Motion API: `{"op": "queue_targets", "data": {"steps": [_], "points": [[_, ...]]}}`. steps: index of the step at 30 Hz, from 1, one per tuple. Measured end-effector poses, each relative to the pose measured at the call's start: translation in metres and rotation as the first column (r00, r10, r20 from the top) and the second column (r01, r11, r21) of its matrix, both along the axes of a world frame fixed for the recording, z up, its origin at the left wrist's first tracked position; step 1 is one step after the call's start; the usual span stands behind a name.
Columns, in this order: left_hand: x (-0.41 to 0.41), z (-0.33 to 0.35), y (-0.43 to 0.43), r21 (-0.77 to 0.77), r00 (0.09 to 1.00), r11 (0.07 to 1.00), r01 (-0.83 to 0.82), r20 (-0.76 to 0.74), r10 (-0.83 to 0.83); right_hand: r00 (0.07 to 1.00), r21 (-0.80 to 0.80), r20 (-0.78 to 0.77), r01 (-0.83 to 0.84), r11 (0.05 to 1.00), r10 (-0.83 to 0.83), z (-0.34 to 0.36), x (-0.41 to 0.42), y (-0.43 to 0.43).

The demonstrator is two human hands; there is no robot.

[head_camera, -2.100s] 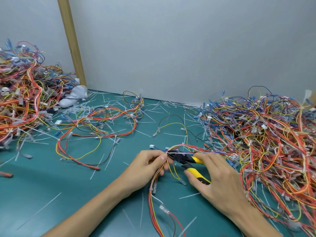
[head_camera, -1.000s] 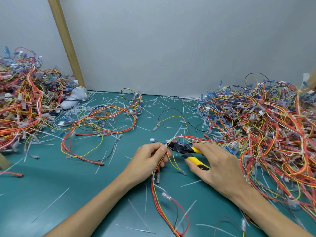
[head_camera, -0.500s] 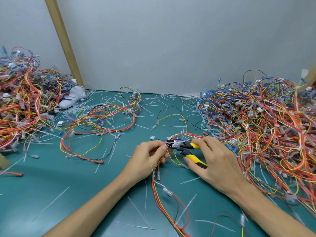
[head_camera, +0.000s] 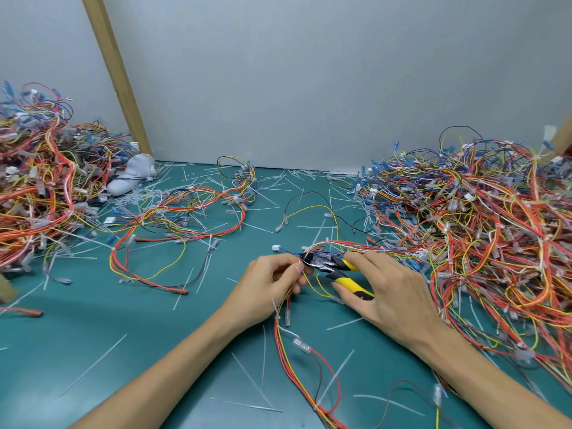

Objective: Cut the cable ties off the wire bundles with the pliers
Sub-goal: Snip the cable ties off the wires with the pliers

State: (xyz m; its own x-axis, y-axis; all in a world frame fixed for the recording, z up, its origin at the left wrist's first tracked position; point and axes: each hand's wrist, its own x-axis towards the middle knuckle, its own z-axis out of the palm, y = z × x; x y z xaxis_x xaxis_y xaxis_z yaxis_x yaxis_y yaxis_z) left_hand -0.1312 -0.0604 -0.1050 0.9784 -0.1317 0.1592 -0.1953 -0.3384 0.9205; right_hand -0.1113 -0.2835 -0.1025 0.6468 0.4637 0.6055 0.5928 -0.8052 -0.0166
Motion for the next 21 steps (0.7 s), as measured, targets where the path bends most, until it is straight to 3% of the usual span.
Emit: {"op": "queue_targets", "data": {"steps": [9,13,21], "points": [[-0.0003,0.0005,-0.0006,0.041,1.0,0.999,0.003,0.006,-0.003,0.992,-0.014,-0.125,-0.008,1.0,0.006,0.002,-0.0022,0.0004],[-0.0021,0.0026,-0.0002,0.126,1.0,0.992,0.01,0.025,-0.013,0.994,-0.034,-0.11,-0.004,0.999,0.0,0.002,-0.003,0.0009],[-0.0026,0.004,-0.0011,0.117,1.0,0.993,0.009,0.006,-0.01,0.997,-0.034,-0.075,0.0,0.999,-0.002,0.0019,-0.0029,0.0009]]}}
